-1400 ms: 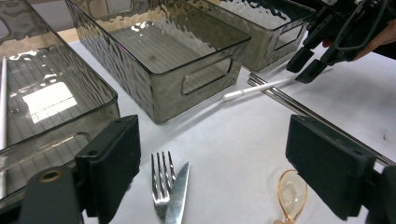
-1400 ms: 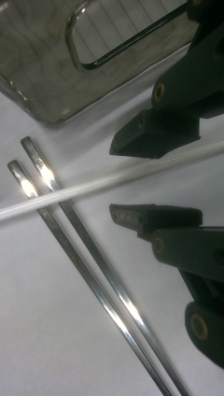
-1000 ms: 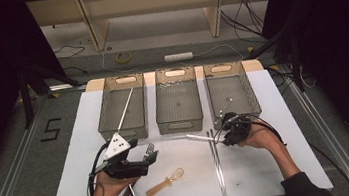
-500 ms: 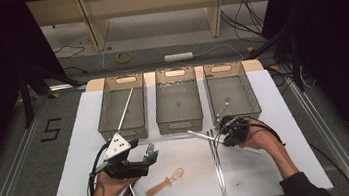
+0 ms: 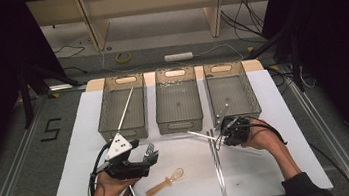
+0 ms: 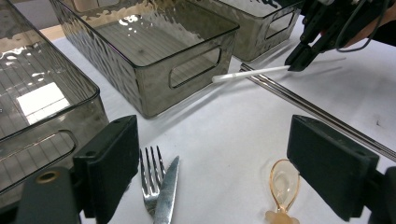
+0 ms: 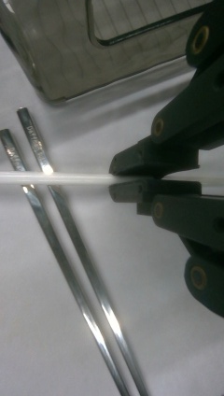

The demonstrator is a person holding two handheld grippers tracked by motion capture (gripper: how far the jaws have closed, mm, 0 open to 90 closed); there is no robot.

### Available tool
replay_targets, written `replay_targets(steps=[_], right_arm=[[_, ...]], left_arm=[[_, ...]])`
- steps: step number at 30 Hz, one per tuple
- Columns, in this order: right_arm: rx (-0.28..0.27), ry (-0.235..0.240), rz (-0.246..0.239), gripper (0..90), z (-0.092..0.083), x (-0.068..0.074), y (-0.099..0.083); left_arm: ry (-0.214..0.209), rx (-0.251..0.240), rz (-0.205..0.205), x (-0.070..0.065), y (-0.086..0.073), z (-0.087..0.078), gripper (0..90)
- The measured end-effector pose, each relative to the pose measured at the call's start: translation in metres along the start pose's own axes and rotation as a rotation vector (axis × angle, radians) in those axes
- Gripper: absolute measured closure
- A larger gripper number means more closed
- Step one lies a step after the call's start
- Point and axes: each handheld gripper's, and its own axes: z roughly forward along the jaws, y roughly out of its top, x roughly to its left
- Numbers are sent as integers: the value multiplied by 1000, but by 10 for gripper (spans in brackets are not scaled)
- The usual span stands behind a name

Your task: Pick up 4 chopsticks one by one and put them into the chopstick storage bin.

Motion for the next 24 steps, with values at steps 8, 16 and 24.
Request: replay_targets(steps=[8, 16, 24], right_arm=[[-37, -7, -33, 863, -15, 10, 5], [-53, 0, -52, 863, -23, 18, 7], [-64, -13, -80, 863, -29, 28, 10]], left_arm=[[4, 0, 3, -1, 0, 0, 165], [5, 0, 12, -1, 1, 2, 165], [0, 4, 17, -1, 2, 4, 164]])
